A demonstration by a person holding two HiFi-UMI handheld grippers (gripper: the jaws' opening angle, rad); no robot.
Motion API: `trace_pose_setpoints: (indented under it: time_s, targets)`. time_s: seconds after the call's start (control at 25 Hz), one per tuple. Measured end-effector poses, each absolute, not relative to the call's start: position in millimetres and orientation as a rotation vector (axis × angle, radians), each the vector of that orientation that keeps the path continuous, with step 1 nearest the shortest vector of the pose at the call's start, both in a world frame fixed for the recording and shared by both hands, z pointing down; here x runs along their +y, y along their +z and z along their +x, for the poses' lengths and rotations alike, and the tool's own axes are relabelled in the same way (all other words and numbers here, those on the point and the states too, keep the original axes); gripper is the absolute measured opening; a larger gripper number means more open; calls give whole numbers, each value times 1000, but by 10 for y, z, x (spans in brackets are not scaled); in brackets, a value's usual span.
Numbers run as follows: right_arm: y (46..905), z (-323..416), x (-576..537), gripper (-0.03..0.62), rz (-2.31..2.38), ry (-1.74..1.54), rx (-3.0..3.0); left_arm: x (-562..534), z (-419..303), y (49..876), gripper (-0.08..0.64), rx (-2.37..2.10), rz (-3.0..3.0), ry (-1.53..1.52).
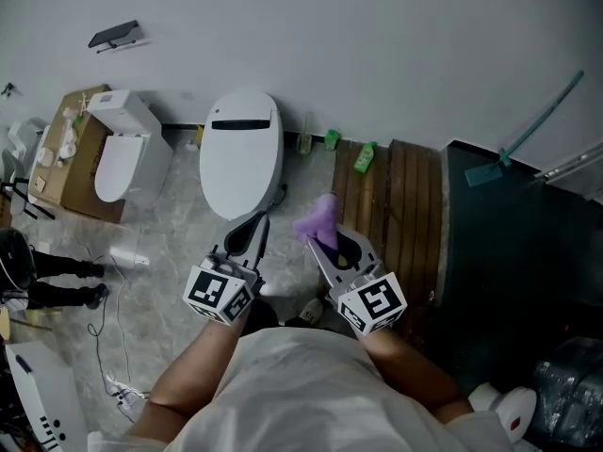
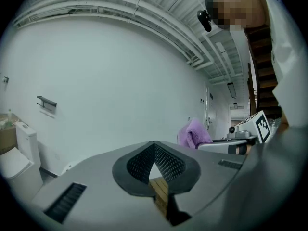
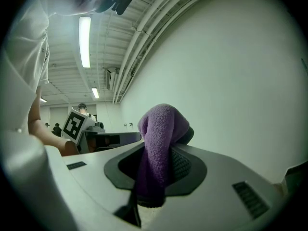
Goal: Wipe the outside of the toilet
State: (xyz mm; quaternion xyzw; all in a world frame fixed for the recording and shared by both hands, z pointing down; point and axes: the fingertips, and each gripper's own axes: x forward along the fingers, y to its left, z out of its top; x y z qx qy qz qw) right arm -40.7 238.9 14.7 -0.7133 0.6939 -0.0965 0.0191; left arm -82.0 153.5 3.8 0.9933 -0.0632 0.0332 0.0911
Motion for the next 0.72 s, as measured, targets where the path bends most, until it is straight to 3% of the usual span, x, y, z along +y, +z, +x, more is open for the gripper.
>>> trace_pose_setpoints:
  time_s: [0.72]
  targets:
    - [499, -77, 1753, 106, -2210, -393, 2194, 968, -516, 515, 6, -189, 2901, 148]
